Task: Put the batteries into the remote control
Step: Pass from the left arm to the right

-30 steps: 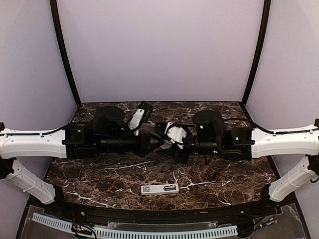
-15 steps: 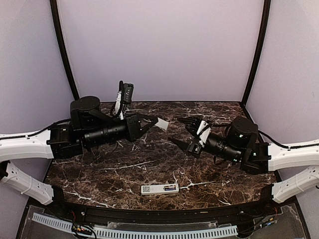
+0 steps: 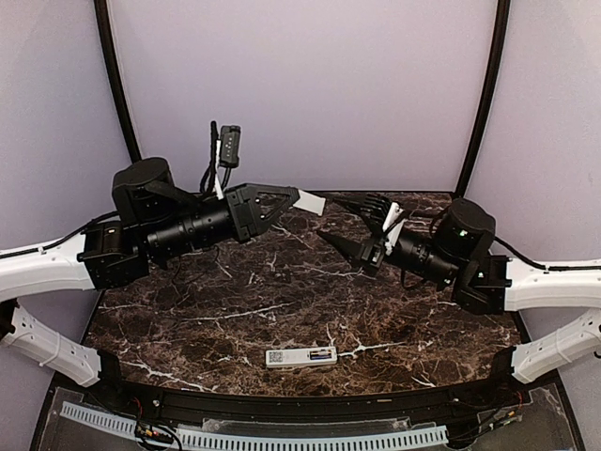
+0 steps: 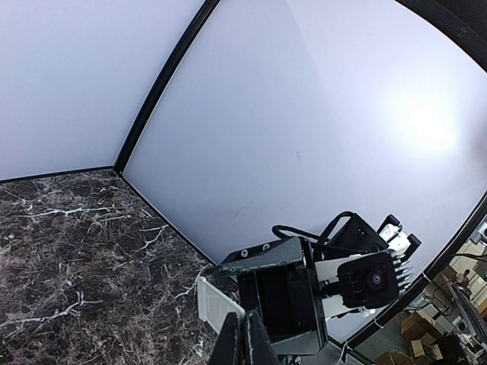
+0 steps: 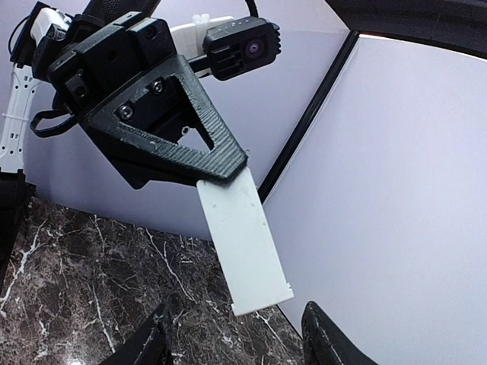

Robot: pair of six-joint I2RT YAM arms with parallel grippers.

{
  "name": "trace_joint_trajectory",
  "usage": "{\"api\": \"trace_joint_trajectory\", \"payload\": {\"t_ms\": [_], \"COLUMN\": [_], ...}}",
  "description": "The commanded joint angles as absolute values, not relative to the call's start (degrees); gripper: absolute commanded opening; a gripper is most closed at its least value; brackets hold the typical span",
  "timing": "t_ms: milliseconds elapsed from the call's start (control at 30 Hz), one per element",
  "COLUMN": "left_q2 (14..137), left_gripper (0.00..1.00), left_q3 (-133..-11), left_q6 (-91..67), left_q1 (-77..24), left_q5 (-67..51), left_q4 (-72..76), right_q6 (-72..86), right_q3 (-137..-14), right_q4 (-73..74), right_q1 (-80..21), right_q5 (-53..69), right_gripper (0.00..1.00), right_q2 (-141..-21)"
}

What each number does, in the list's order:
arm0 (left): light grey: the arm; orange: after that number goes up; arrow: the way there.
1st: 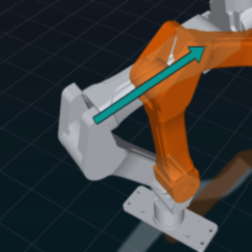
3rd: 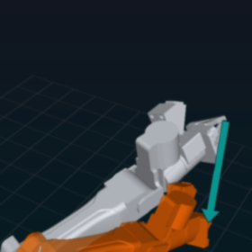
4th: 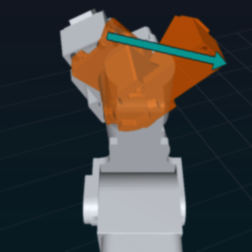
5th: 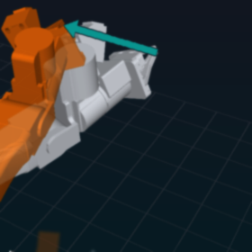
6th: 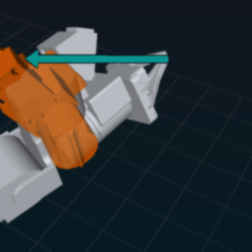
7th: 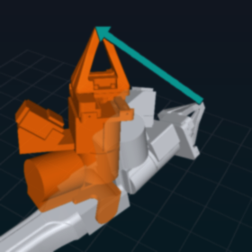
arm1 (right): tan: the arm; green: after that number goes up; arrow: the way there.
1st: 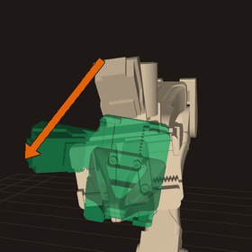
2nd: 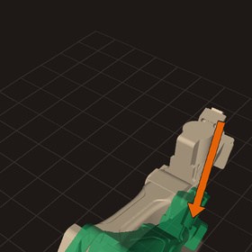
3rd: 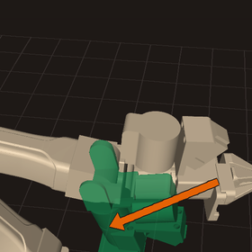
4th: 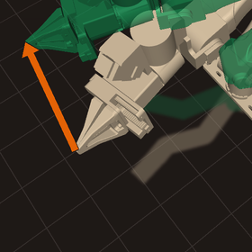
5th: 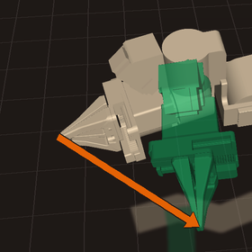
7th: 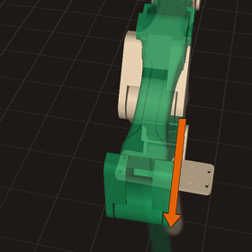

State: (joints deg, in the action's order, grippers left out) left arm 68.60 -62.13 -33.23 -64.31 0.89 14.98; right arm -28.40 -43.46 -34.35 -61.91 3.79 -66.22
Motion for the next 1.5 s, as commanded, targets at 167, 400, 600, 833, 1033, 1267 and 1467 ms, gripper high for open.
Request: {"api": "trace_joint_trajectory", "payload": {"t_ms": [167,400,600,833,1033,1267,1467], "left_q2": [69.4,69.2,69.1,69.5,69.8,69.4,69.7], "left_gripper": [0.0,0.0,0.0,0.0,0.0,0.0,0.02], "left_q3": [-64.1,-64.2,-64.2,-64.3,-64.2,-63.2,-63.2], "left_q6": [-33.3,-32.9,-32.8,-32.1,-31.8,-31.3,-31.0], "left_q1": [-64.6,-64.6,-64.6,-64.6,-64.6,-64.6,-64.6], "left_q5": [-2.9,-3.1,-3.3,-3.3,-3.3,-2.1,-1.8], "left_q4": [15.7,15.4,15.2,14.5,14.4,13.7,13.7], "right_q6": [-32.8,-34.3,-35.6,-35.9,-35.8,-35.6,-35.3], "right_q3": [-48.2,-50.4,-51.8,-52.0,-52.2,-52.4,-52.4], "right_q4": [-33.2,-30.4,-27.2,-25.3,-22.8,-20.1,-19.7], "right_q1": [-61.4,-61.1,-61.1,-61.1,-61.0,-60.9,-60.9], "right_q5": [5.7,7.6,8.6,9.2,9.3,8.0,7.2], "right_gripper": [0.56,0.49,0.41,0.23,0.16,0.15,0.15], "right_q2": [-67.5,-68.8,-69.1,-68.2,-67.6,-66.2,-66.0]}}
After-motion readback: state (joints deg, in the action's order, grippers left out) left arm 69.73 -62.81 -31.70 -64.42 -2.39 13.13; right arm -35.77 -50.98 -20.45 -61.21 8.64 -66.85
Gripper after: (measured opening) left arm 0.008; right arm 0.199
